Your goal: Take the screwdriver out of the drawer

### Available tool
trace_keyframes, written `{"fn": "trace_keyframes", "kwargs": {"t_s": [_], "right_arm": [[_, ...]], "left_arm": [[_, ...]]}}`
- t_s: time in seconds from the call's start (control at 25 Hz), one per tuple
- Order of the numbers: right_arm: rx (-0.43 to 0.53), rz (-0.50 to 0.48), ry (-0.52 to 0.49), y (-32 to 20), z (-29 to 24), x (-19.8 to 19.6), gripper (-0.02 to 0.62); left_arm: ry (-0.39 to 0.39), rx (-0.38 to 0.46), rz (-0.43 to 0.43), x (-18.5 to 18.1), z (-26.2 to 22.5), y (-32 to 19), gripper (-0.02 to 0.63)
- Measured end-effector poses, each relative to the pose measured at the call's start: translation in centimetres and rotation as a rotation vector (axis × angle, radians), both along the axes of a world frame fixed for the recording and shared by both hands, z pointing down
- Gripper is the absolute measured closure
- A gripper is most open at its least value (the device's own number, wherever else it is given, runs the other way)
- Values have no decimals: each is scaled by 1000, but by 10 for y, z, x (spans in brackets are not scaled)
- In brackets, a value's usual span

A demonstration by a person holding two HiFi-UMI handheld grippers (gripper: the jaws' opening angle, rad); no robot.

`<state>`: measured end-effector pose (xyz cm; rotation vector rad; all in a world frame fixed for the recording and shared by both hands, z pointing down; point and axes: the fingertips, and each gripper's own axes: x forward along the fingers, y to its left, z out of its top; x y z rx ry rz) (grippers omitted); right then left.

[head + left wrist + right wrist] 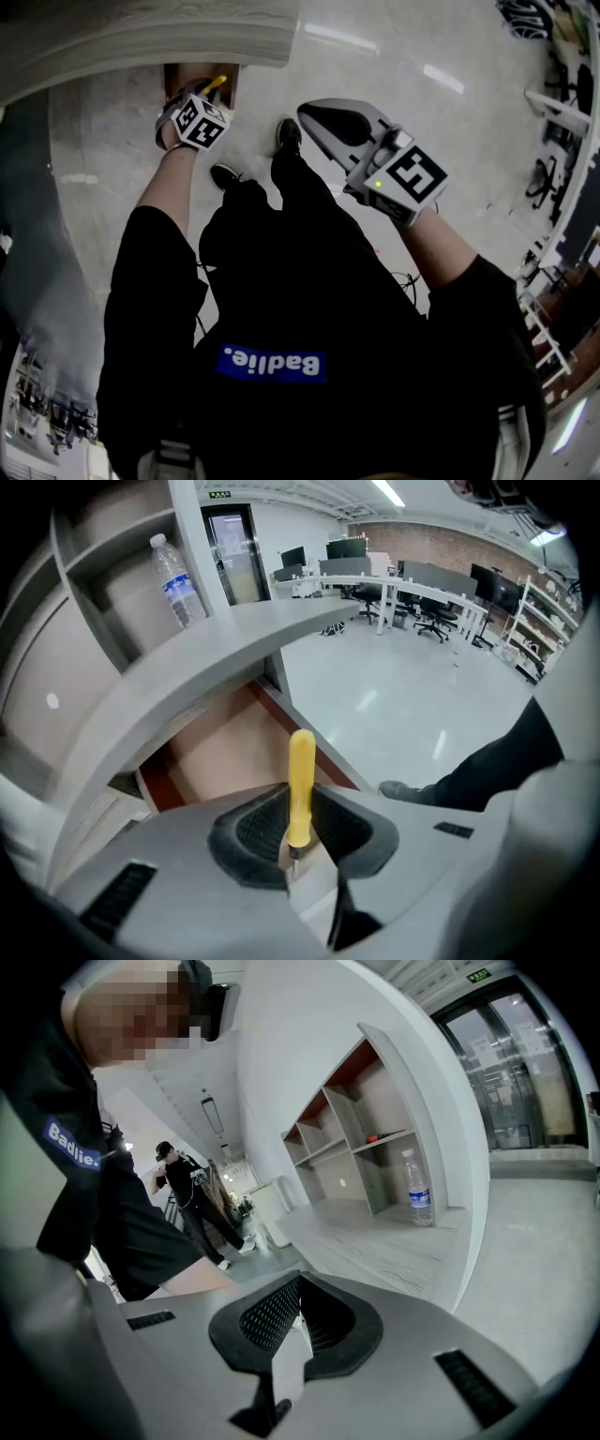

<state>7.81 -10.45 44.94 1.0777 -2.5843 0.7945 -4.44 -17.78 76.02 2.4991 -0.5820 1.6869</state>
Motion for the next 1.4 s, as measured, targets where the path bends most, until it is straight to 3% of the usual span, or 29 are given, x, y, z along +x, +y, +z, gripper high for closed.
{"fn": "trace_keyframes", "kwargs": {"t_s": [0.64,1.4], "right_arm": [[82,-77,-4,21,-58,-24,565],[111,-211,-1,32,-82,-99,565]], "left_arm": [[241,98,-182,-12,-142,34,532],[591,196,-423,-73,-313,84,534]]}}
